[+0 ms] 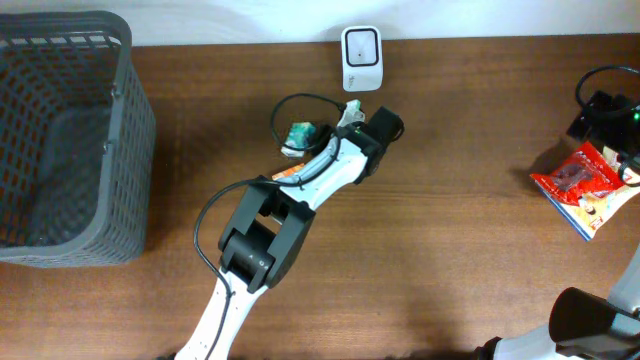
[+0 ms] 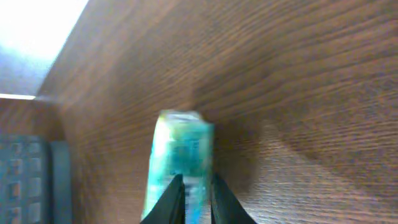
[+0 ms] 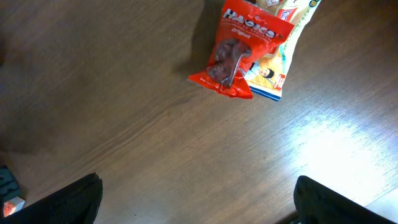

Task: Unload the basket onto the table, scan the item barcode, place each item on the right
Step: 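Raise the green tissue pack with the left gripper to the scanner, then lower the green tissue pack onto the table and open the left gripper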

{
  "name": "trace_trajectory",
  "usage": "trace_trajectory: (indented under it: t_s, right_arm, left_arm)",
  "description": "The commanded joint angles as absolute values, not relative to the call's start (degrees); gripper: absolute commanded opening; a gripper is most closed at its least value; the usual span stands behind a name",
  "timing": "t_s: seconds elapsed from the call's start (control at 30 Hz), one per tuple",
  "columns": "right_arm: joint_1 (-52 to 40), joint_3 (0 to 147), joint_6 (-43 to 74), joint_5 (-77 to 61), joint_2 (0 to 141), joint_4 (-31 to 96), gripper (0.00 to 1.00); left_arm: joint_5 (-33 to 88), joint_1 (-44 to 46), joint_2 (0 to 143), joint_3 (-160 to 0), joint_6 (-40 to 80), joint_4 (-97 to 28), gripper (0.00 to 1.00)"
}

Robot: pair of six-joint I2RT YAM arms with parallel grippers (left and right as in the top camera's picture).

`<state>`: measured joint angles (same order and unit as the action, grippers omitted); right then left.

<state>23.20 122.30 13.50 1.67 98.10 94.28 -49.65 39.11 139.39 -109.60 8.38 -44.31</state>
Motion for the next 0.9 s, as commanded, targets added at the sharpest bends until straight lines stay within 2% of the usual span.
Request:
trace_trajectory:
  t_s: [0.0, 0.27, 0.33, 0.4, 0.43, 0.47, 0.57, 0.77, 0.87]
  right_arm:
    - [22.9, 122.0, 13.5, 1.8, 98.5, 94.3, 0.98]
    - [22.9, 122.0, 13.5, 1.8, 98.5, 94.6, 0.98]
    - [22.9, 122.0, 13.5, 1.8, 98.5, 94.6, 0.98]
    - [22.9, 122.0, 13.5, 1.8, 98.5, 94.6, 0.98]
    - [22.9, 122.0, 13.5, 1.8, 98.5, 94.6, 0.98]
    - [22.9, 122.0, 13.5, 1.8, 98.5, 94.5, 0.98]
    - [22.9, 122.0, 13.5, 1.8, 98.5, 94.5, 0.98]
    - [22.9, 122.0, 13.6, 1.8, 98.5, 94.5, 0.98]
    - [22.9, 122.0, 13.8, 1.7, 98.5, 94.5, 0.98]
  left_arm:
    - [-47.5, 38.3, 139.9, -109.6, 8.1, -44.6, 0.20]
    - [-46.1, 37.9, 136.9, -109.8, 8.1, -44.6, 0.22]
    - [-40.6, 36.7, 134.6, -110.0, 8.1, -44.7, 0.22]
    - [-30.0, 34.1, 131.4, -110.1, 8.1, -44.8, 0.17]
    - [-25.1, 32.6, 130.0, -110.1, 8.3, -44.8, 0.10]
    - [-18.4, 29.9, 127.9, -110.1, 9.0, -44.8, 0.00]
    - [-12.9, 25.5, 125.7, -110.1, 9.8, -45.0, 0.00]
    - [-11.0, 19.6, 126.3, -107.1, 9.8, -45.9, 0.00]
    - [-2.4, 19.4, 126.5, -104.2, 9.7, -44.7, 0.00]
